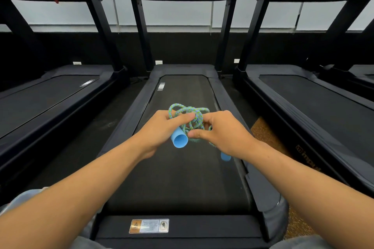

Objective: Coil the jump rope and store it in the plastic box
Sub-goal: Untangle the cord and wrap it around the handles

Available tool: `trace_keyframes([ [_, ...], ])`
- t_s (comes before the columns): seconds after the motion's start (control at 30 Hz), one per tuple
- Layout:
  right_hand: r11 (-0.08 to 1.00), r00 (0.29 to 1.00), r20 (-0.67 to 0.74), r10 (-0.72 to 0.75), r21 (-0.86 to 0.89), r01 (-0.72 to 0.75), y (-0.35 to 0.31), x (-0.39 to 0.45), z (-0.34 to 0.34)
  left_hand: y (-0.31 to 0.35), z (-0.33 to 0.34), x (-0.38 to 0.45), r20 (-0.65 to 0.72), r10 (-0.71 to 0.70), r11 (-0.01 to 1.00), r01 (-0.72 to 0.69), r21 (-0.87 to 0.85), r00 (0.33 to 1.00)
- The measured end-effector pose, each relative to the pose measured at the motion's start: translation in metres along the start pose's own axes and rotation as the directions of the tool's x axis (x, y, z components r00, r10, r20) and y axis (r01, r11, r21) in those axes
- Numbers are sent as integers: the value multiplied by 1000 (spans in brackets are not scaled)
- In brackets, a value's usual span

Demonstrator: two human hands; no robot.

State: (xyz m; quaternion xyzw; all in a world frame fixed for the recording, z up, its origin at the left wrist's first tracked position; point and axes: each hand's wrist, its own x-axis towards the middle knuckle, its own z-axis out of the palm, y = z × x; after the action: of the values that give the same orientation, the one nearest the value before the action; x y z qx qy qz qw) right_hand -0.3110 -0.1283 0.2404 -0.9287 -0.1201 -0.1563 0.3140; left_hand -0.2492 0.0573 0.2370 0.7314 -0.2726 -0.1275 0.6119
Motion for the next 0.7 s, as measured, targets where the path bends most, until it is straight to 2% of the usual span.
trace_keyframes([
  [0.1,1000,1000,-6,8,26,-8,0,0,-1,-1,0,2,-66,-2,1000,1,-17,998],
  [0.17,981,998,-6,57,188,-55,3,3,-7,0,-3,3,-92,-5,997,-2,-79,996],
  [0.23,891,988,29,152,429,-150,12,5,-18,2,-10,5,-133,-18,980,-9,-201,991],
  [0.3,775,964,156,213,575,-264,23,3,-32,3,-22,8,-121,-44,936,-2,-351,992],
  [0.4,705,931,304,202,615,-353,35,-3,-41,2,-36,10,-21,-51,850,32,-527,998],
  [0.57,619,893,419,164,662,-424,33,-7,-46,5,-36,7,72,-3,837,42,-546,997],
  [0.63,708,925,338,174,610,-356,30,-6,-44,6,-32,6,65,19,870,15,-493,998],
  [0.7,816,988,75,137,557,-156,25,-3,-41,8,-27,4,31,29,927,-16,-374,999],
])
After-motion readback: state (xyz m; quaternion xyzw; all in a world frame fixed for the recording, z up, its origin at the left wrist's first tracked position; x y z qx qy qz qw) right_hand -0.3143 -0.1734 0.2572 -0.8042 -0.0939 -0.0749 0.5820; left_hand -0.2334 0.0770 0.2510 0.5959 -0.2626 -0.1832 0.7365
